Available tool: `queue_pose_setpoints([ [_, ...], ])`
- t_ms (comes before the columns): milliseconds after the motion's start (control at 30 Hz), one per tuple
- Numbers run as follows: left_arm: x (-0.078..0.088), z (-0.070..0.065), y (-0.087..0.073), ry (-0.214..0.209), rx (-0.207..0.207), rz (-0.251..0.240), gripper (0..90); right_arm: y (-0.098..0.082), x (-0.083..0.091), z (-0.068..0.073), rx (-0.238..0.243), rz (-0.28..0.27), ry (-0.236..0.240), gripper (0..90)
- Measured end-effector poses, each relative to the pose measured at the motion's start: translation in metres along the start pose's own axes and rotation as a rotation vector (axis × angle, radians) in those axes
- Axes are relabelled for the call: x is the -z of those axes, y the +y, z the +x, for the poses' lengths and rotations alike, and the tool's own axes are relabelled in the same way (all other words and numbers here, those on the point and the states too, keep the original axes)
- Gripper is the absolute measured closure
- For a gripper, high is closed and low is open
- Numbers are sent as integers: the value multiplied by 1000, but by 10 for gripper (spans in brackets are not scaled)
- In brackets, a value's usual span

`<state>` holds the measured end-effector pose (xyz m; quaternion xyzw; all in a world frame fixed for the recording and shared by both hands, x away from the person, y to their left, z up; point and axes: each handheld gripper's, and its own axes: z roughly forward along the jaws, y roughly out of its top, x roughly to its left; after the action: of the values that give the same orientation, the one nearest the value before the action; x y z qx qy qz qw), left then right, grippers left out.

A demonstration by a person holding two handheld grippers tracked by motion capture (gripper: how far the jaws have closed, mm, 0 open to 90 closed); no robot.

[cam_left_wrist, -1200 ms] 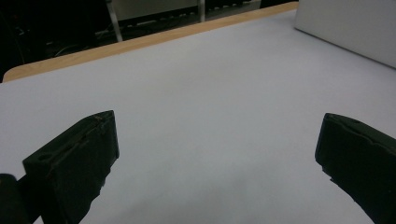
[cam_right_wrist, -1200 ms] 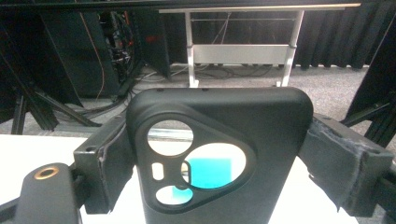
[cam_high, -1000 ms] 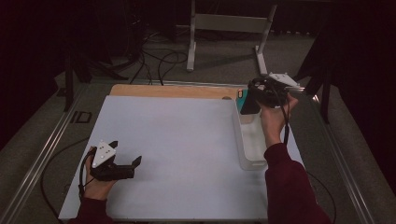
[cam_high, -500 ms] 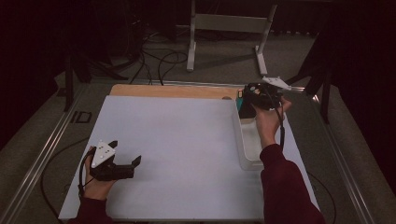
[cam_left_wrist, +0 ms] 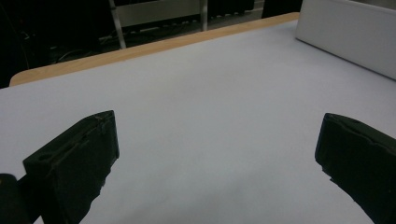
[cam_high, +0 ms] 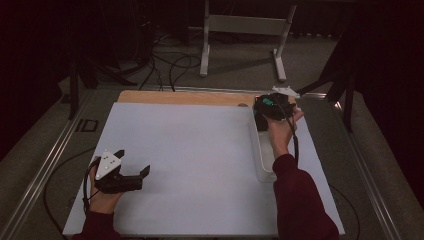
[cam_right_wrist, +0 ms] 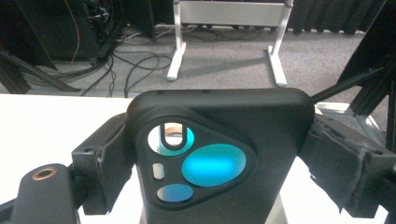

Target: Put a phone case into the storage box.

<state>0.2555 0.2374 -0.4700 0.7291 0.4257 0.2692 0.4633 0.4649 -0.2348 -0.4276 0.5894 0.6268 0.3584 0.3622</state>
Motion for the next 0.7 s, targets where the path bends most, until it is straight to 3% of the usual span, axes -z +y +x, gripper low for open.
queue_pose_setpoints([
  [267, 0, 0, 0, -4, 5, -3, 0, -4, -12, -2, -1, 34, -25, 134],
  [367, 1, 0, 1, -3, 8, -7, 0, -4, -15, -3, -3, 29, -14, 133],
  [433, 1, 1, 1, -4, 12, -9, 0, -4, -19, -2, 24, 44, 23, 129],
  [600, 1, 0, 1, -7, 10, -10, 0, -3, -23, -6, -31, 64, 15, 76],
  [700, 1, 0, 1, -3, 12, -9, 0, -3, -23, -6, -24, 59, 22, 71],
])
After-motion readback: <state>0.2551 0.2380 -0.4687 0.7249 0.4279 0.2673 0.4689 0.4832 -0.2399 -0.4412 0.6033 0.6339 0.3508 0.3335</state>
